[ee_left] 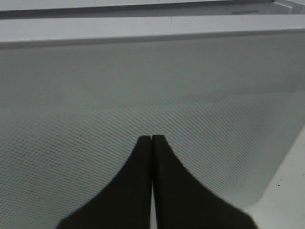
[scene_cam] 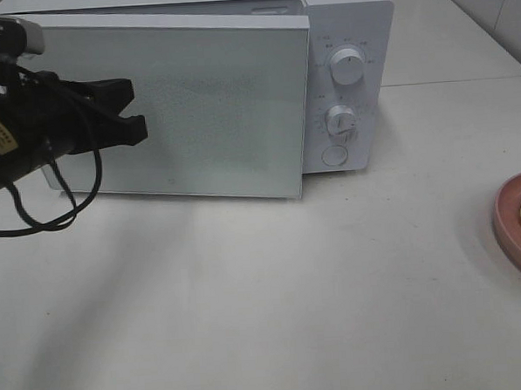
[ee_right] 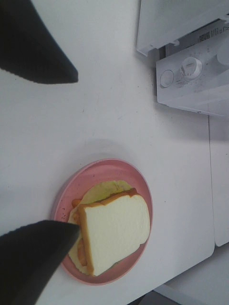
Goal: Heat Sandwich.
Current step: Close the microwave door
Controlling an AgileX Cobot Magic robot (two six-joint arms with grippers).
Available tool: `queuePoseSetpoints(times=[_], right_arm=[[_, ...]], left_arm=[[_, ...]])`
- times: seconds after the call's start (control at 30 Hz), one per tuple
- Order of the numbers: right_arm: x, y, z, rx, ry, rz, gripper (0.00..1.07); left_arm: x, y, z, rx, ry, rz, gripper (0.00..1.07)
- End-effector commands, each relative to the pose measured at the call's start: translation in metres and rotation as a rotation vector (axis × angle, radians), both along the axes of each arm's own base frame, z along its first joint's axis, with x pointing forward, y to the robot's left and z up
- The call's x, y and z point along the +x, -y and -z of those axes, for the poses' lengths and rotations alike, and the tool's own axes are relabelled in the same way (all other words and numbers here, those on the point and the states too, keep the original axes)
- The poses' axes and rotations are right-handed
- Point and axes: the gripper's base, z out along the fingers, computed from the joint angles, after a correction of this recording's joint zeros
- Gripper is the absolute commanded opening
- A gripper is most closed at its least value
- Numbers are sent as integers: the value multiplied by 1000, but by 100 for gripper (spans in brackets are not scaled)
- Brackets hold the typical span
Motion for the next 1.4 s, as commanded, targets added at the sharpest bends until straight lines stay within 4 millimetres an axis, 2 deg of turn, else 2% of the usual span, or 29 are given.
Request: queuePoseSetpoints(times=[0.03,0.13,0.33,0.77,1.07,1.4], right_arm=[[-4,0,0,-9,33,0,76],[-4,0,0,-9,33,0,76],[-4,0,0,-9,33,0,76],[-4,0,0,-9,33,0,76],[-4,0,0,-9,33,0,76],[-4,0,0,-9,33,0,76]], left_arm=[[8,19,-3,-10,14,-3,0],[12,27,-3,-3,6,-12,0],[22,60,-7,3,28,-1,0],[45,111,-6,-17,35,53,0],[65,126,-5,-37,1,28,0],[81,123,0,-72,-22,-30,0]])
